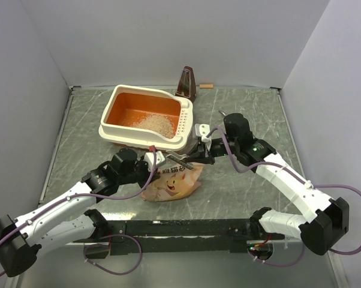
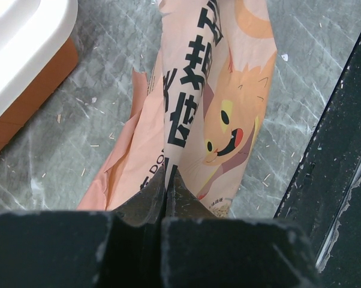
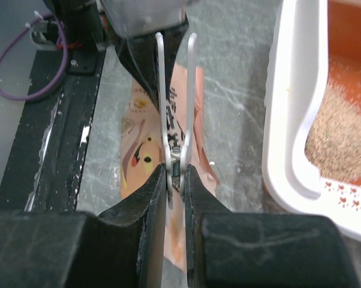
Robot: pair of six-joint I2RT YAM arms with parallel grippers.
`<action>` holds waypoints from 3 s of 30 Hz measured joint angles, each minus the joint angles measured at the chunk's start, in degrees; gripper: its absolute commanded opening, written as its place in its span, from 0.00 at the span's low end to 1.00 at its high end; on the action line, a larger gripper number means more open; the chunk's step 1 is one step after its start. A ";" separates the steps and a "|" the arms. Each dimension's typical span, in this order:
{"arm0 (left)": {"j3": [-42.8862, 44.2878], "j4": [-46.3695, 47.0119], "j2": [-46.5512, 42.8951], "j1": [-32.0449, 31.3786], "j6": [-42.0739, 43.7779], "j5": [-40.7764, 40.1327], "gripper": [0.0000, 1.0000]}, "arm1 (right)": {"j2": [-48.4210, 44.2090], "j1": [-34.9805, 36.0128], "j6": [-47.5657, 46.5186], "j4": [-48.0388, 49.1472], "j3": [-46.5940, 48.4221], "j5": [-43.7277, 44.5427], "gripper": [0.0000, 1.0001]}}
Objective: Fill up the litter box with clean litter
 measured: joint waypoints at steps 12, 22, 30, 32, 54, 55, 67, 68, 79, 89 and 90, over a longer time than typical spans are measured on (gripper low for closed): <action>-0.59 -0.09 -1.27 0.00 -0.13 0.42 0.01 | 0.11 0.00 2.03 4.94 0.00 -3.32 0.00; -0.66 -0.13 -1.49 0.00 -0.22 0.42 0.02 | 2.32 0.00 0.92 3.85 -0.02 -3.54 0.00; -0.66 -0.11 -1.46 0.00 -0.26 0.42 0.02 | 4.48 0.48 -5.53 -5.75 0.59 0.76 0.00; -0.66 -0.09 -1.40 0.00 -0.26 0.42 0.03 | 5.90 1.09 -7.39 -8.24 1.66 1.99 0.00; -0.66 0.37 -1.44 0.00 -0.46 -0.09 0.05 | 14.88 13.25 -17.38 -28.11 16.46 24.46 0.00; -0.66 0.37 -1.44 0.00 -0.46 -0.11 0.05 | 14.88 13.60 -17.49 -28.68 16.76 25.35 0.00; -0.66 0.37 -1.49 0.00 -0.46 -0.50 0.05 | 15.52 14.99 -18.05 -29.46 16.76 28.52 0.00; -0.66 0.37 -1.49 0.00 -0.46 -0.50 0.05 | 15.65 14.99 -18.05 -29.09 16.37 28.48 0.00; -0.74 -1.20 -2.36 0.07 -0.57 -1.68 0.05 | 17.99 14.49 -16.74 -23.28 13.00 25.55 0.00; -0.83 -2.75 -2.78 0.66 -1.81 -3.06 0.05 | 20.24 14.56 -14.56 -20.81 12.76 24.26 0.05; -0.85 -2.95 -2.84 0.72 -1.90 -3.13 0.05 | 20.50 14.58 -14.34 -20.55 12.74 24.13 0.06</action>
